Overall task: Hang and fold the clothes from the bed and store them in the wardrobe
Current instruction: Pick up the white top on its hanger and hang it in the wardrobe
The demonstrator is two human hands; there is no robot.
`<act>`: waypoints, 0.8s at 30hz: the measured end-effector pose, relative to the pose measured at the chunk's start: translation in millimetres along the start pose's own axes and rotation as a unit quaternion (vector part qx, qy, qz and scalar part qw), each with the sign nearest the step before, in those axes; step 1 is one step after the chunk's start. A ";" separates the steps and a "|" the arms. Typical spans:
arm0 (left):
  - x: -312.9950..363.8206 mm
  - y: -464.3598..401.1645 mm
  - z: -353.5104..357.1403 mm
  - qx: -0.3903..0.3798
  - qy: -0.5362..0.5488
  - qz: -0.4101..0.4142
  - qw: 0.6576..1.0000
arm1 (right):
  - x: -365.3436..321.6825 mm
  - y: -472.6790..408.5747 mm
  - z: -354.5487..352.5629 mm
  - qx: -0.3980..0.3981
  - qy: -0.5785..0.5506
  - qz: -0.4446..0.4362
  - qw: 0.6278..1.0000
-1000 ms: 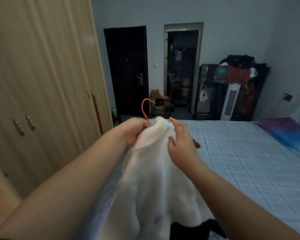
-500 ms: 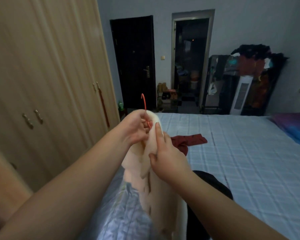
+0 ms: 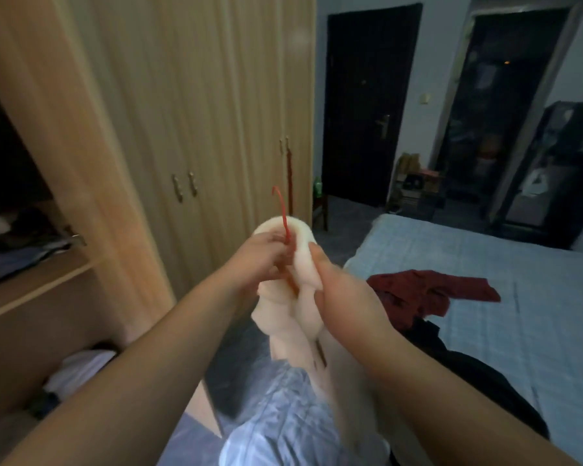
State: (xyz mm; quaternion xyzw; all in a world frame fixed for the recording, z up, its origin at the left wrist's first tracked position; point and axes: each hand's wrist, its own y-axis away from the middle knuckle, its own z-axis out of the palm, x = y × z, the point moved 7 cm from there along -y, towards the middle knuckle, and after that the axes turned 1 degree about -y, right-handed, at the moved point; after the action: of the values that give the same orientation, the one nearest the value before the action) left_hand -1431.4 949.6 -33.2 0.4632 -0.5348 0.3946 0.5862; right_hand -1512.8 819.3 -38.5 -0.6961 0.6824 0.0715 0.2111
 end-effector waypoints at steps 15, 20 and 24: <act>-19.6 196.5 -400.8 0.322 -0.624 0.044 0.711 | -342.1 -29.5 119.7 -0.090 -0.010 -0.191 0.977; 7.7 259.3 -501.2 0.395 -0.634 0.008 0.665 | -444.4 -42.4 127.0 -0.032 0.004 -0.256 0.966; 42.3 287.7 -558.7 0.436 -0.640 0.012 0.633 | -518.8 -62.3 114.5 0.001 0.010 -0.301 0.954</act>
State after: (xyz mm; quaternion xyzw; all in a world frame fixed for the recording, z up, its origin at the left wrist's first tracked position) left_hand -1556.0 1562.1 44.3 0.7945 -0.5474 0.1939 -0.1776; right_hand -1460.4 1340.2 71.8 -0.8697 0.4434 -0.0031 0.2170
